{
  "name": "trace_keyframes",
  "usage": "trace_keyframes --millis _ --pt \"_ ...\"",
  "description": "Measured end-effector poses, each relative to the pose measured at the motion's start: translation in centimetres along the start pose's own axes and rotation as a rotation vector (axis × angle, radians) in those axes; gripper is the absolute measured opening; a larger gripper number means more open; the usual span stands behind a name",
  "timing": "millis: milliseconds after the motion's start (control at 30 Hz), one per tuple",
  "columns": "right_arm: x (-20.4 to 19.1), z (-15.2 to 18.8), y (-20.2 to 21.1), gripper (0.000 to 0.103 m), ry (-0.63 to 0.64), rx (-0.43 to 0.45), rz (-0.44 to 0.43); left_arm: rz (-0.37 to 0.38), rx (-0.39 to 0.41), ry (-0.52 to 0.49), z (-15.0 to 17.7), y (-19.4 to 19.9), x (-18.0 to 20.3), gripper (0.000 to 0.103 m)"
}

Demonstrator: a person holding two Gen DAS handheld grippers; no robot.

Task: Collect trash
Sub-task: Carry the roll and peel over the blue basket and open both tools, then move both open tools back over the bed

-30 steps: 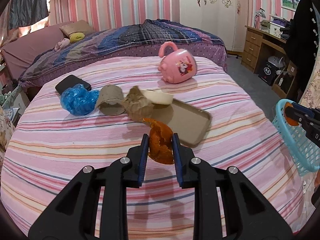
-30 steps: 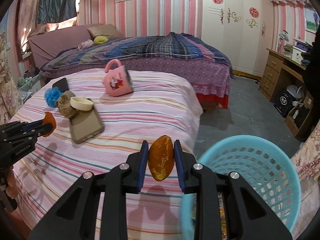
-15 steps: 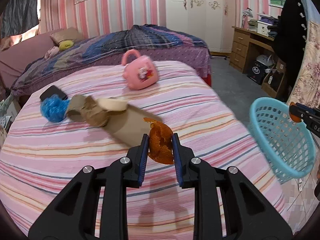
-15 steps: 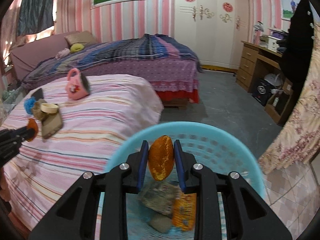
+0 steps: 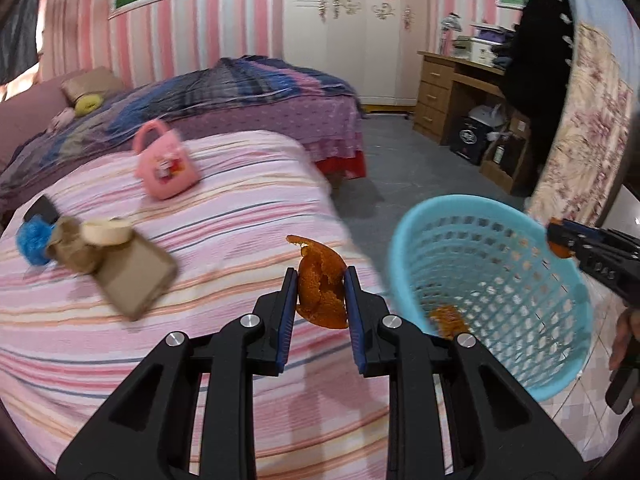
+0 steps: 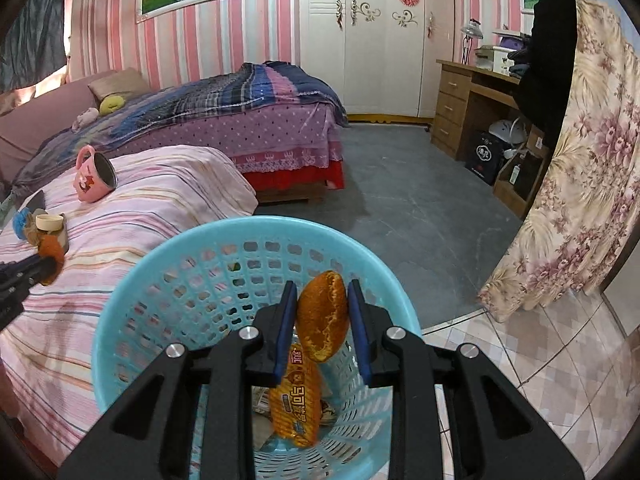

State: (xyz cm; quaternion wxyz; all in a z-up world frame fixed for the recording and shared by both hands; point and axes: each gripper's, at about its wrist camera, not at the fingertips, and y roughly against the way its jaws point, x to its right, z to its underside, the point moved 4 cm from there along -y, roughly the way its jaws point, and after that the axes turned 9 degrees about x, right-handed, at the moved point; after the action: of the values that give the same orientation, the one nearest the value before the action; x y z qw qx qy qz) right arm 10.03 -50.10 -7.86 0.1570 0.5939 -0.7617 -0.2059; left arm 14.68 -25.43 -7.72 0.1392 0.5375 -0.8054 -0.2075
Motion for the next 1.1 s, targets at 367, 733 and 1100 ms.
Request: trace_keyframes --millis 367,733,1100 --pt "1.4 0.7 -0.2 0.026 -0.014 0.001 0.014 0.101 -0.016 -0.053 -0.4 -2.6 6.8 0.023" --pt "1.5 0.3 -0.6 0.027 -0.029 0.01 0.032 0.098 0.009 -0.073 -1.0 -3.1 7.6 0.081" --pt "-0.9 -0.7 -0.8 0.072 -0.026 0.039 0.067 -0.02 0.025 -0.004 -1.5 -1.6 0.3 0.094"
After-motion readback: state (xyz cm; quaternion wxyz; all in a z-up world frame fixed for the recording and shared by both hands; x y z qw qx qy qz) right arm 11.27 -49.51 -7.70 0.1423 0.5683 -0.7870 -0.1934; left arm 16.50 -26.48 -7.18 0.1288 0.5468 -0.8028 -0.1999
